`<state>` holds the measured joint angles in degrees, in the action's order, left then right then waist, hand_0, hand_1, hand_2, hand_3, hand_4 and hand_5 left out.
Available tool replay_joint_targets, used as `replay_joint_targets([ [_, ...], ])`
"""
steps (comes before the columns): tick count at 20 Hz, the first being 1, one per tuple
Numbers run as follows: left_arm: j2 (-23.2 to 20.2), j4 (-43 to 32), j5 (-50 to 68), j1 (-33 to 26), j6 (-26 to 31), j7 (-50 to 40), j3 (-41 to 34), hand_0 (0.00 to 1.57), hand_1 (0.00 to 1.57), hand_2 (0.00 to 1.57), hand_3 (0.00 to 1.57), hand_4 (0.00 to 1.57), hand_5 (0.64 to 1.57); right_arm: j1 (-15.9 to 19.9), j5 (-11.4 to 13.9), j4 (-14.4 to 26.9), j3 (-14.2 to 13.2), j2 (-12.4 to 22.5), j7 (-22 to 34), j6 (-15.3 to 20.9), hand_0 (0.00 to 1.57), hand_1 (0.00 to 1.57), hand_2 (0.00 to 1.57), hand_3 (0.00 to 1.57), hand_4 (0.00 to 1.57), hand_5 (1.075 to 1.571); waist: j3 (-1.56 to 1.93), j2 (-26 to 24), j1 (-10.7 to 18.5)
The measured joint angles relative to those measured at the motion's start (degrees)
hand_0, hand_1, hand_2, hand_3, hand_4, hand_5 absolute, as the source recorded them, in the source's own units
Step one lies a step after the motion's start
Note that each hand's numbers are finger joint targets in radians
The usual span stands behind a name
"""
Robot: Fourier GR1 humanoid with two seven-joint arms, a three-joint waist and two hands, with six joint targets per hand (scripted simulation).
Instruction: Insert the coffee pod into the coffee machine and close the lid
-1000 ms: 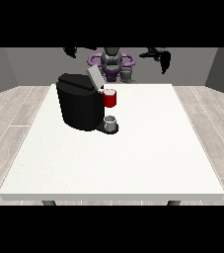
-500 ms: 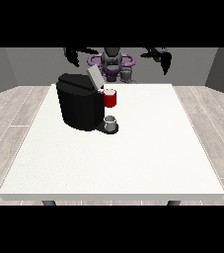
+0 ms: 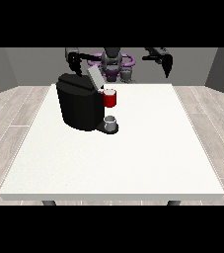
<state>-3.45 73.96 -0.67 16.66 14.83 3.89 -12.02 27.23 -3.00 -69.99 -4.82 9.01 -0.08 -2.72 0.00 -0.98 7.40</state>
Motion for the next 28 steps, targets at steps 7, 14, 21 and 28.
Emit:
replay_joint_targets([
  [7, -1.2, 2.9, 1.8, -2.0, -0.5, 0.5, 0.1, 0.00, 0.00, 0.00, 0.00, 0.00, 1.571, 3.1, 1.9, 3.5, 0.5, 0.2, -1.7, -0.8, 0.00, 0.00, 0.00, 0.00, 0.00, 1.571, -0.03, 2.1, -0.6],
  [14, -1.5, 5.4, 2.3, -2.2, -1.6, -0.4, 1.3, 0.00, 0.00, 0.00, 0.00, 0.00, 1.571, 7.2, 3.1, 6.8, -0.1, 0.0, -2.7, -0.1, 0.00, 0.00, 0.00, 0.00, 0.00, 1.571, -0.14, 3.6, 0.0],
  [21, -3.0, 4.1, 2.4, -2.8, -1.7, 1.7, 1.1, 0.00, 0.00, 0.00, 0.00, 0.00, 1.571, 10.0, 4.1, 8.3, 0.7, -0.7, -3.5, -0.6, 0.00, 0.00, 0.00, 0.00, 0.00, 1.571, -0.14, 4.5, -0.4],
  [28, -2.8, 4.0, 2.3, -1.9, -3.5, 0.9, 1.7, 0.00, 0.00, 0.00, 0.00, 0.16, 1.571, 12.7, 5.6, 11.1, 1.2, -1.3, -3.6, -0.5, 0.00, 0.00, 0.00, 0.00, 0.15, 1.571, -0.08, 5.0, -0.3],
])
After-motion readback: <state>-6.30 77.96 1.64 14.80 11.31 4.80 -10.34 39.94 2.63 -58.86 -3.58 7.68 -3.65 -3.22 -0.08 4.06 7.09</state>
